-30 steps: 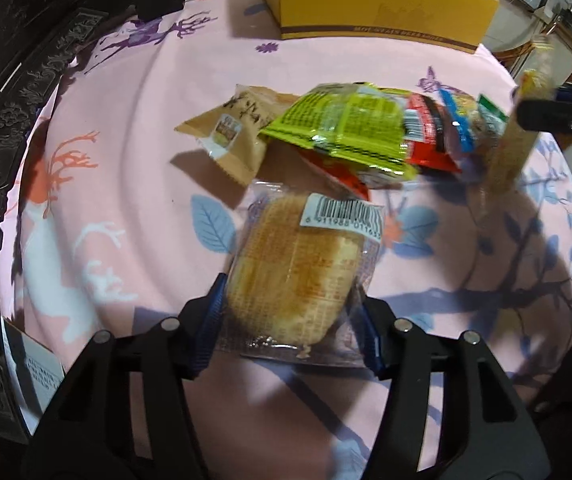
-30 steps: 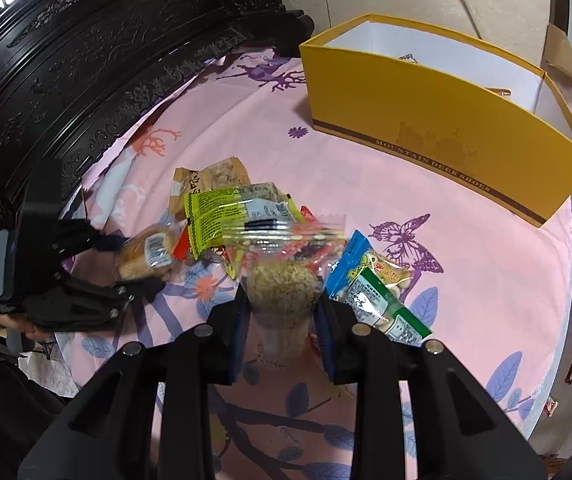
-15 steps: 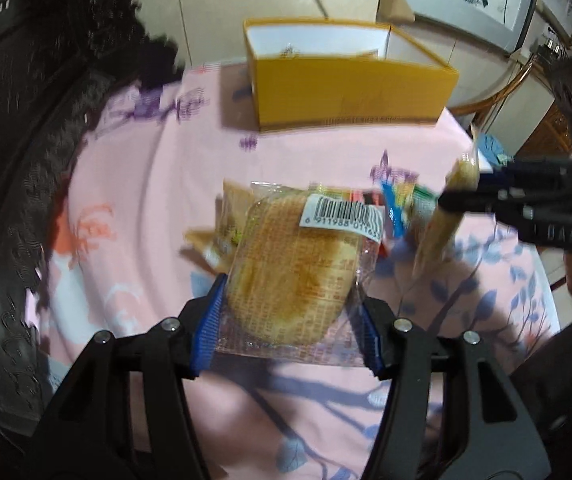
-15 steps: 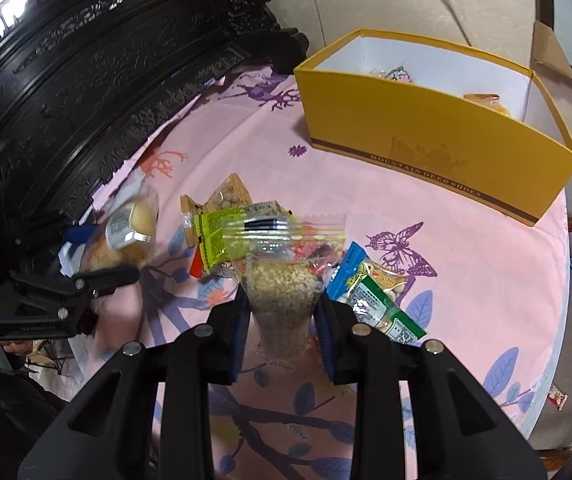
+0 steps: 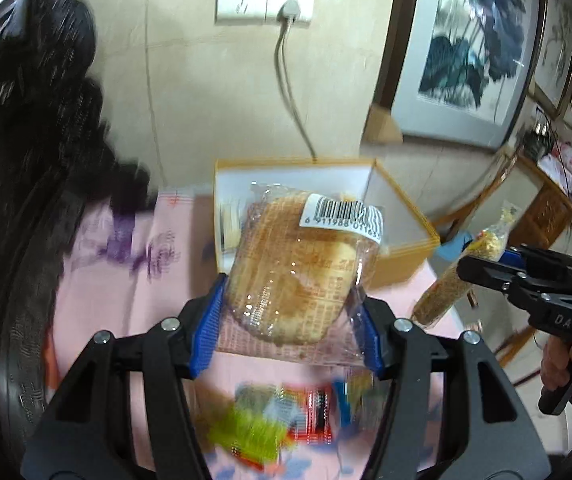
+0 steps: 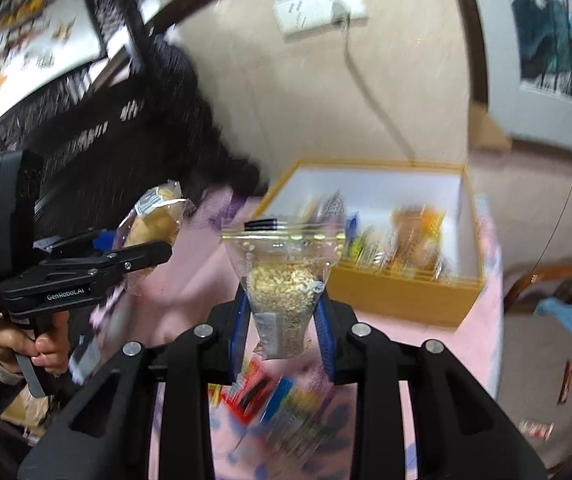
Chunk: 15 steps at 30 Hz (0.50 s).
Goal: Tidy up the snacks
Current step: 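Carry the bun pack and grain bag into the yellow box and release both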
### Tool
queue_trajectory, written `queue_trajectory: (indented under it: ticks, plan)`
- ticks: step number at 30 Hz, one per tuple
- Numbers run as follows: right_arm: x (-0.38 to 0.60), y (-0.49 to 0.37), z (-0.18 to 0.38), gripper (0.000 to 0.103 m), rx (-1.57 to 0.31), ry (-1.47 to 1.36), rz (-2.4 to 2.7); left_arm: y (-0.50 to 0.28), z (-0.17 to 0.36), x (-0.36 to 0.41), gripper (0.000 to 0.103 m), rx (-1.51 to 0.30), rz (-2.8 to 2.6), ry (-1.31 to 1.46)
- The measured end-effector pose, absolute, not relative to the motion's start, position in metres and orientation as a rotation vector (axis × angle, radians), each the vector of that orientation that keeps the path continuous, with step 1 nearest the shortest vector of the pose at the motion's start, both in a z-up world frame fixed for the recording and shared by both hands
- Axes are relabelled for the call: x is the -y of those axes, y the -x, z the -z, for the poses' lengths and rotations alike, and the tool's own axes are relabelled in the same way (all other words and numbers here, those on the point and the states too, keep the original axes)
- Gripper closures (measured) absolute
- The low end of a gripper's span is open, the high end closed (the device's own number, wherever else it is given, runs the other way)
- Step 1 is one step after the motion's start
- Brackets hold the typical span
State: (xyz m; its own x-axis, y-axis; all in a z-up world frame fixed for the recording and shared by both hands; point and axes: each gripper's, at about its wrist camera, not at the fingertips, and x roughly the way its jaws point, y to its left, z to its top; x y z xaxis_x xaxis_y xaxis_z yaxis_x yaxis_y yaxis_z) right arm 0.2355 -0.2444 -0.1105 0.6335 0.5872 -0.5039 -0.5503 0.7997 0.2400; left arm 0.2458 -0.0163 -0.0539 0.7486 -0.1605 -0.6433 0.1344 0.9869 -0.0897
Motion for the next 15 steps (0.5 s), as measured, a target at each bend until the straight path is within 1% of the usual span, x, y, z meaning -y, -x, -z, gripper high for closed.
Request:
queue_trajectory:
  ticks: [4,9,10,11,12,13,15]
  plan:
    - [0.252,-0.271,0.084,0.072,-0.537,-0.054,-0.613,-0.283,0.028,0.028,0.044,-0.647,0.175,0.024]
    - [0.252,-0.317,0.070,0.072,-0.492,-0.025,-0.565,-0.333,0.013,0.048,0.044,-0.620,0.186,-0.027]
    - [0.252,-0.323,0.069,0.072,-0.491,-0.017,-0.554,-0.345,0.012,0.052,0.039,-0.615,0.178,-0.035]
    - [0.250,-0.335,0.068,0.068,-0.509,-0.005,-0.539,-0.356,0.012,0.056,0.018,-0.616,0.162,-0.042]
    - [0.249,-0.346,0.068,0.053,-0.536,0.006,-0.517,-0.364,0.011,0.057,0.002,-0.617,0.131,-0.050]
    - [0.248,-0.353,0.067,0.037,-0.548,0.007,-0.478,-0.372,0.009,0.058,0.002,-0.612,0.070,-0.061]
    - [0.256,-0.352,0.058,0.031,-0.502,-0.039,-0.417,-0.376,0.001,0.058,0.002,-0.604,0.014,-0.064]
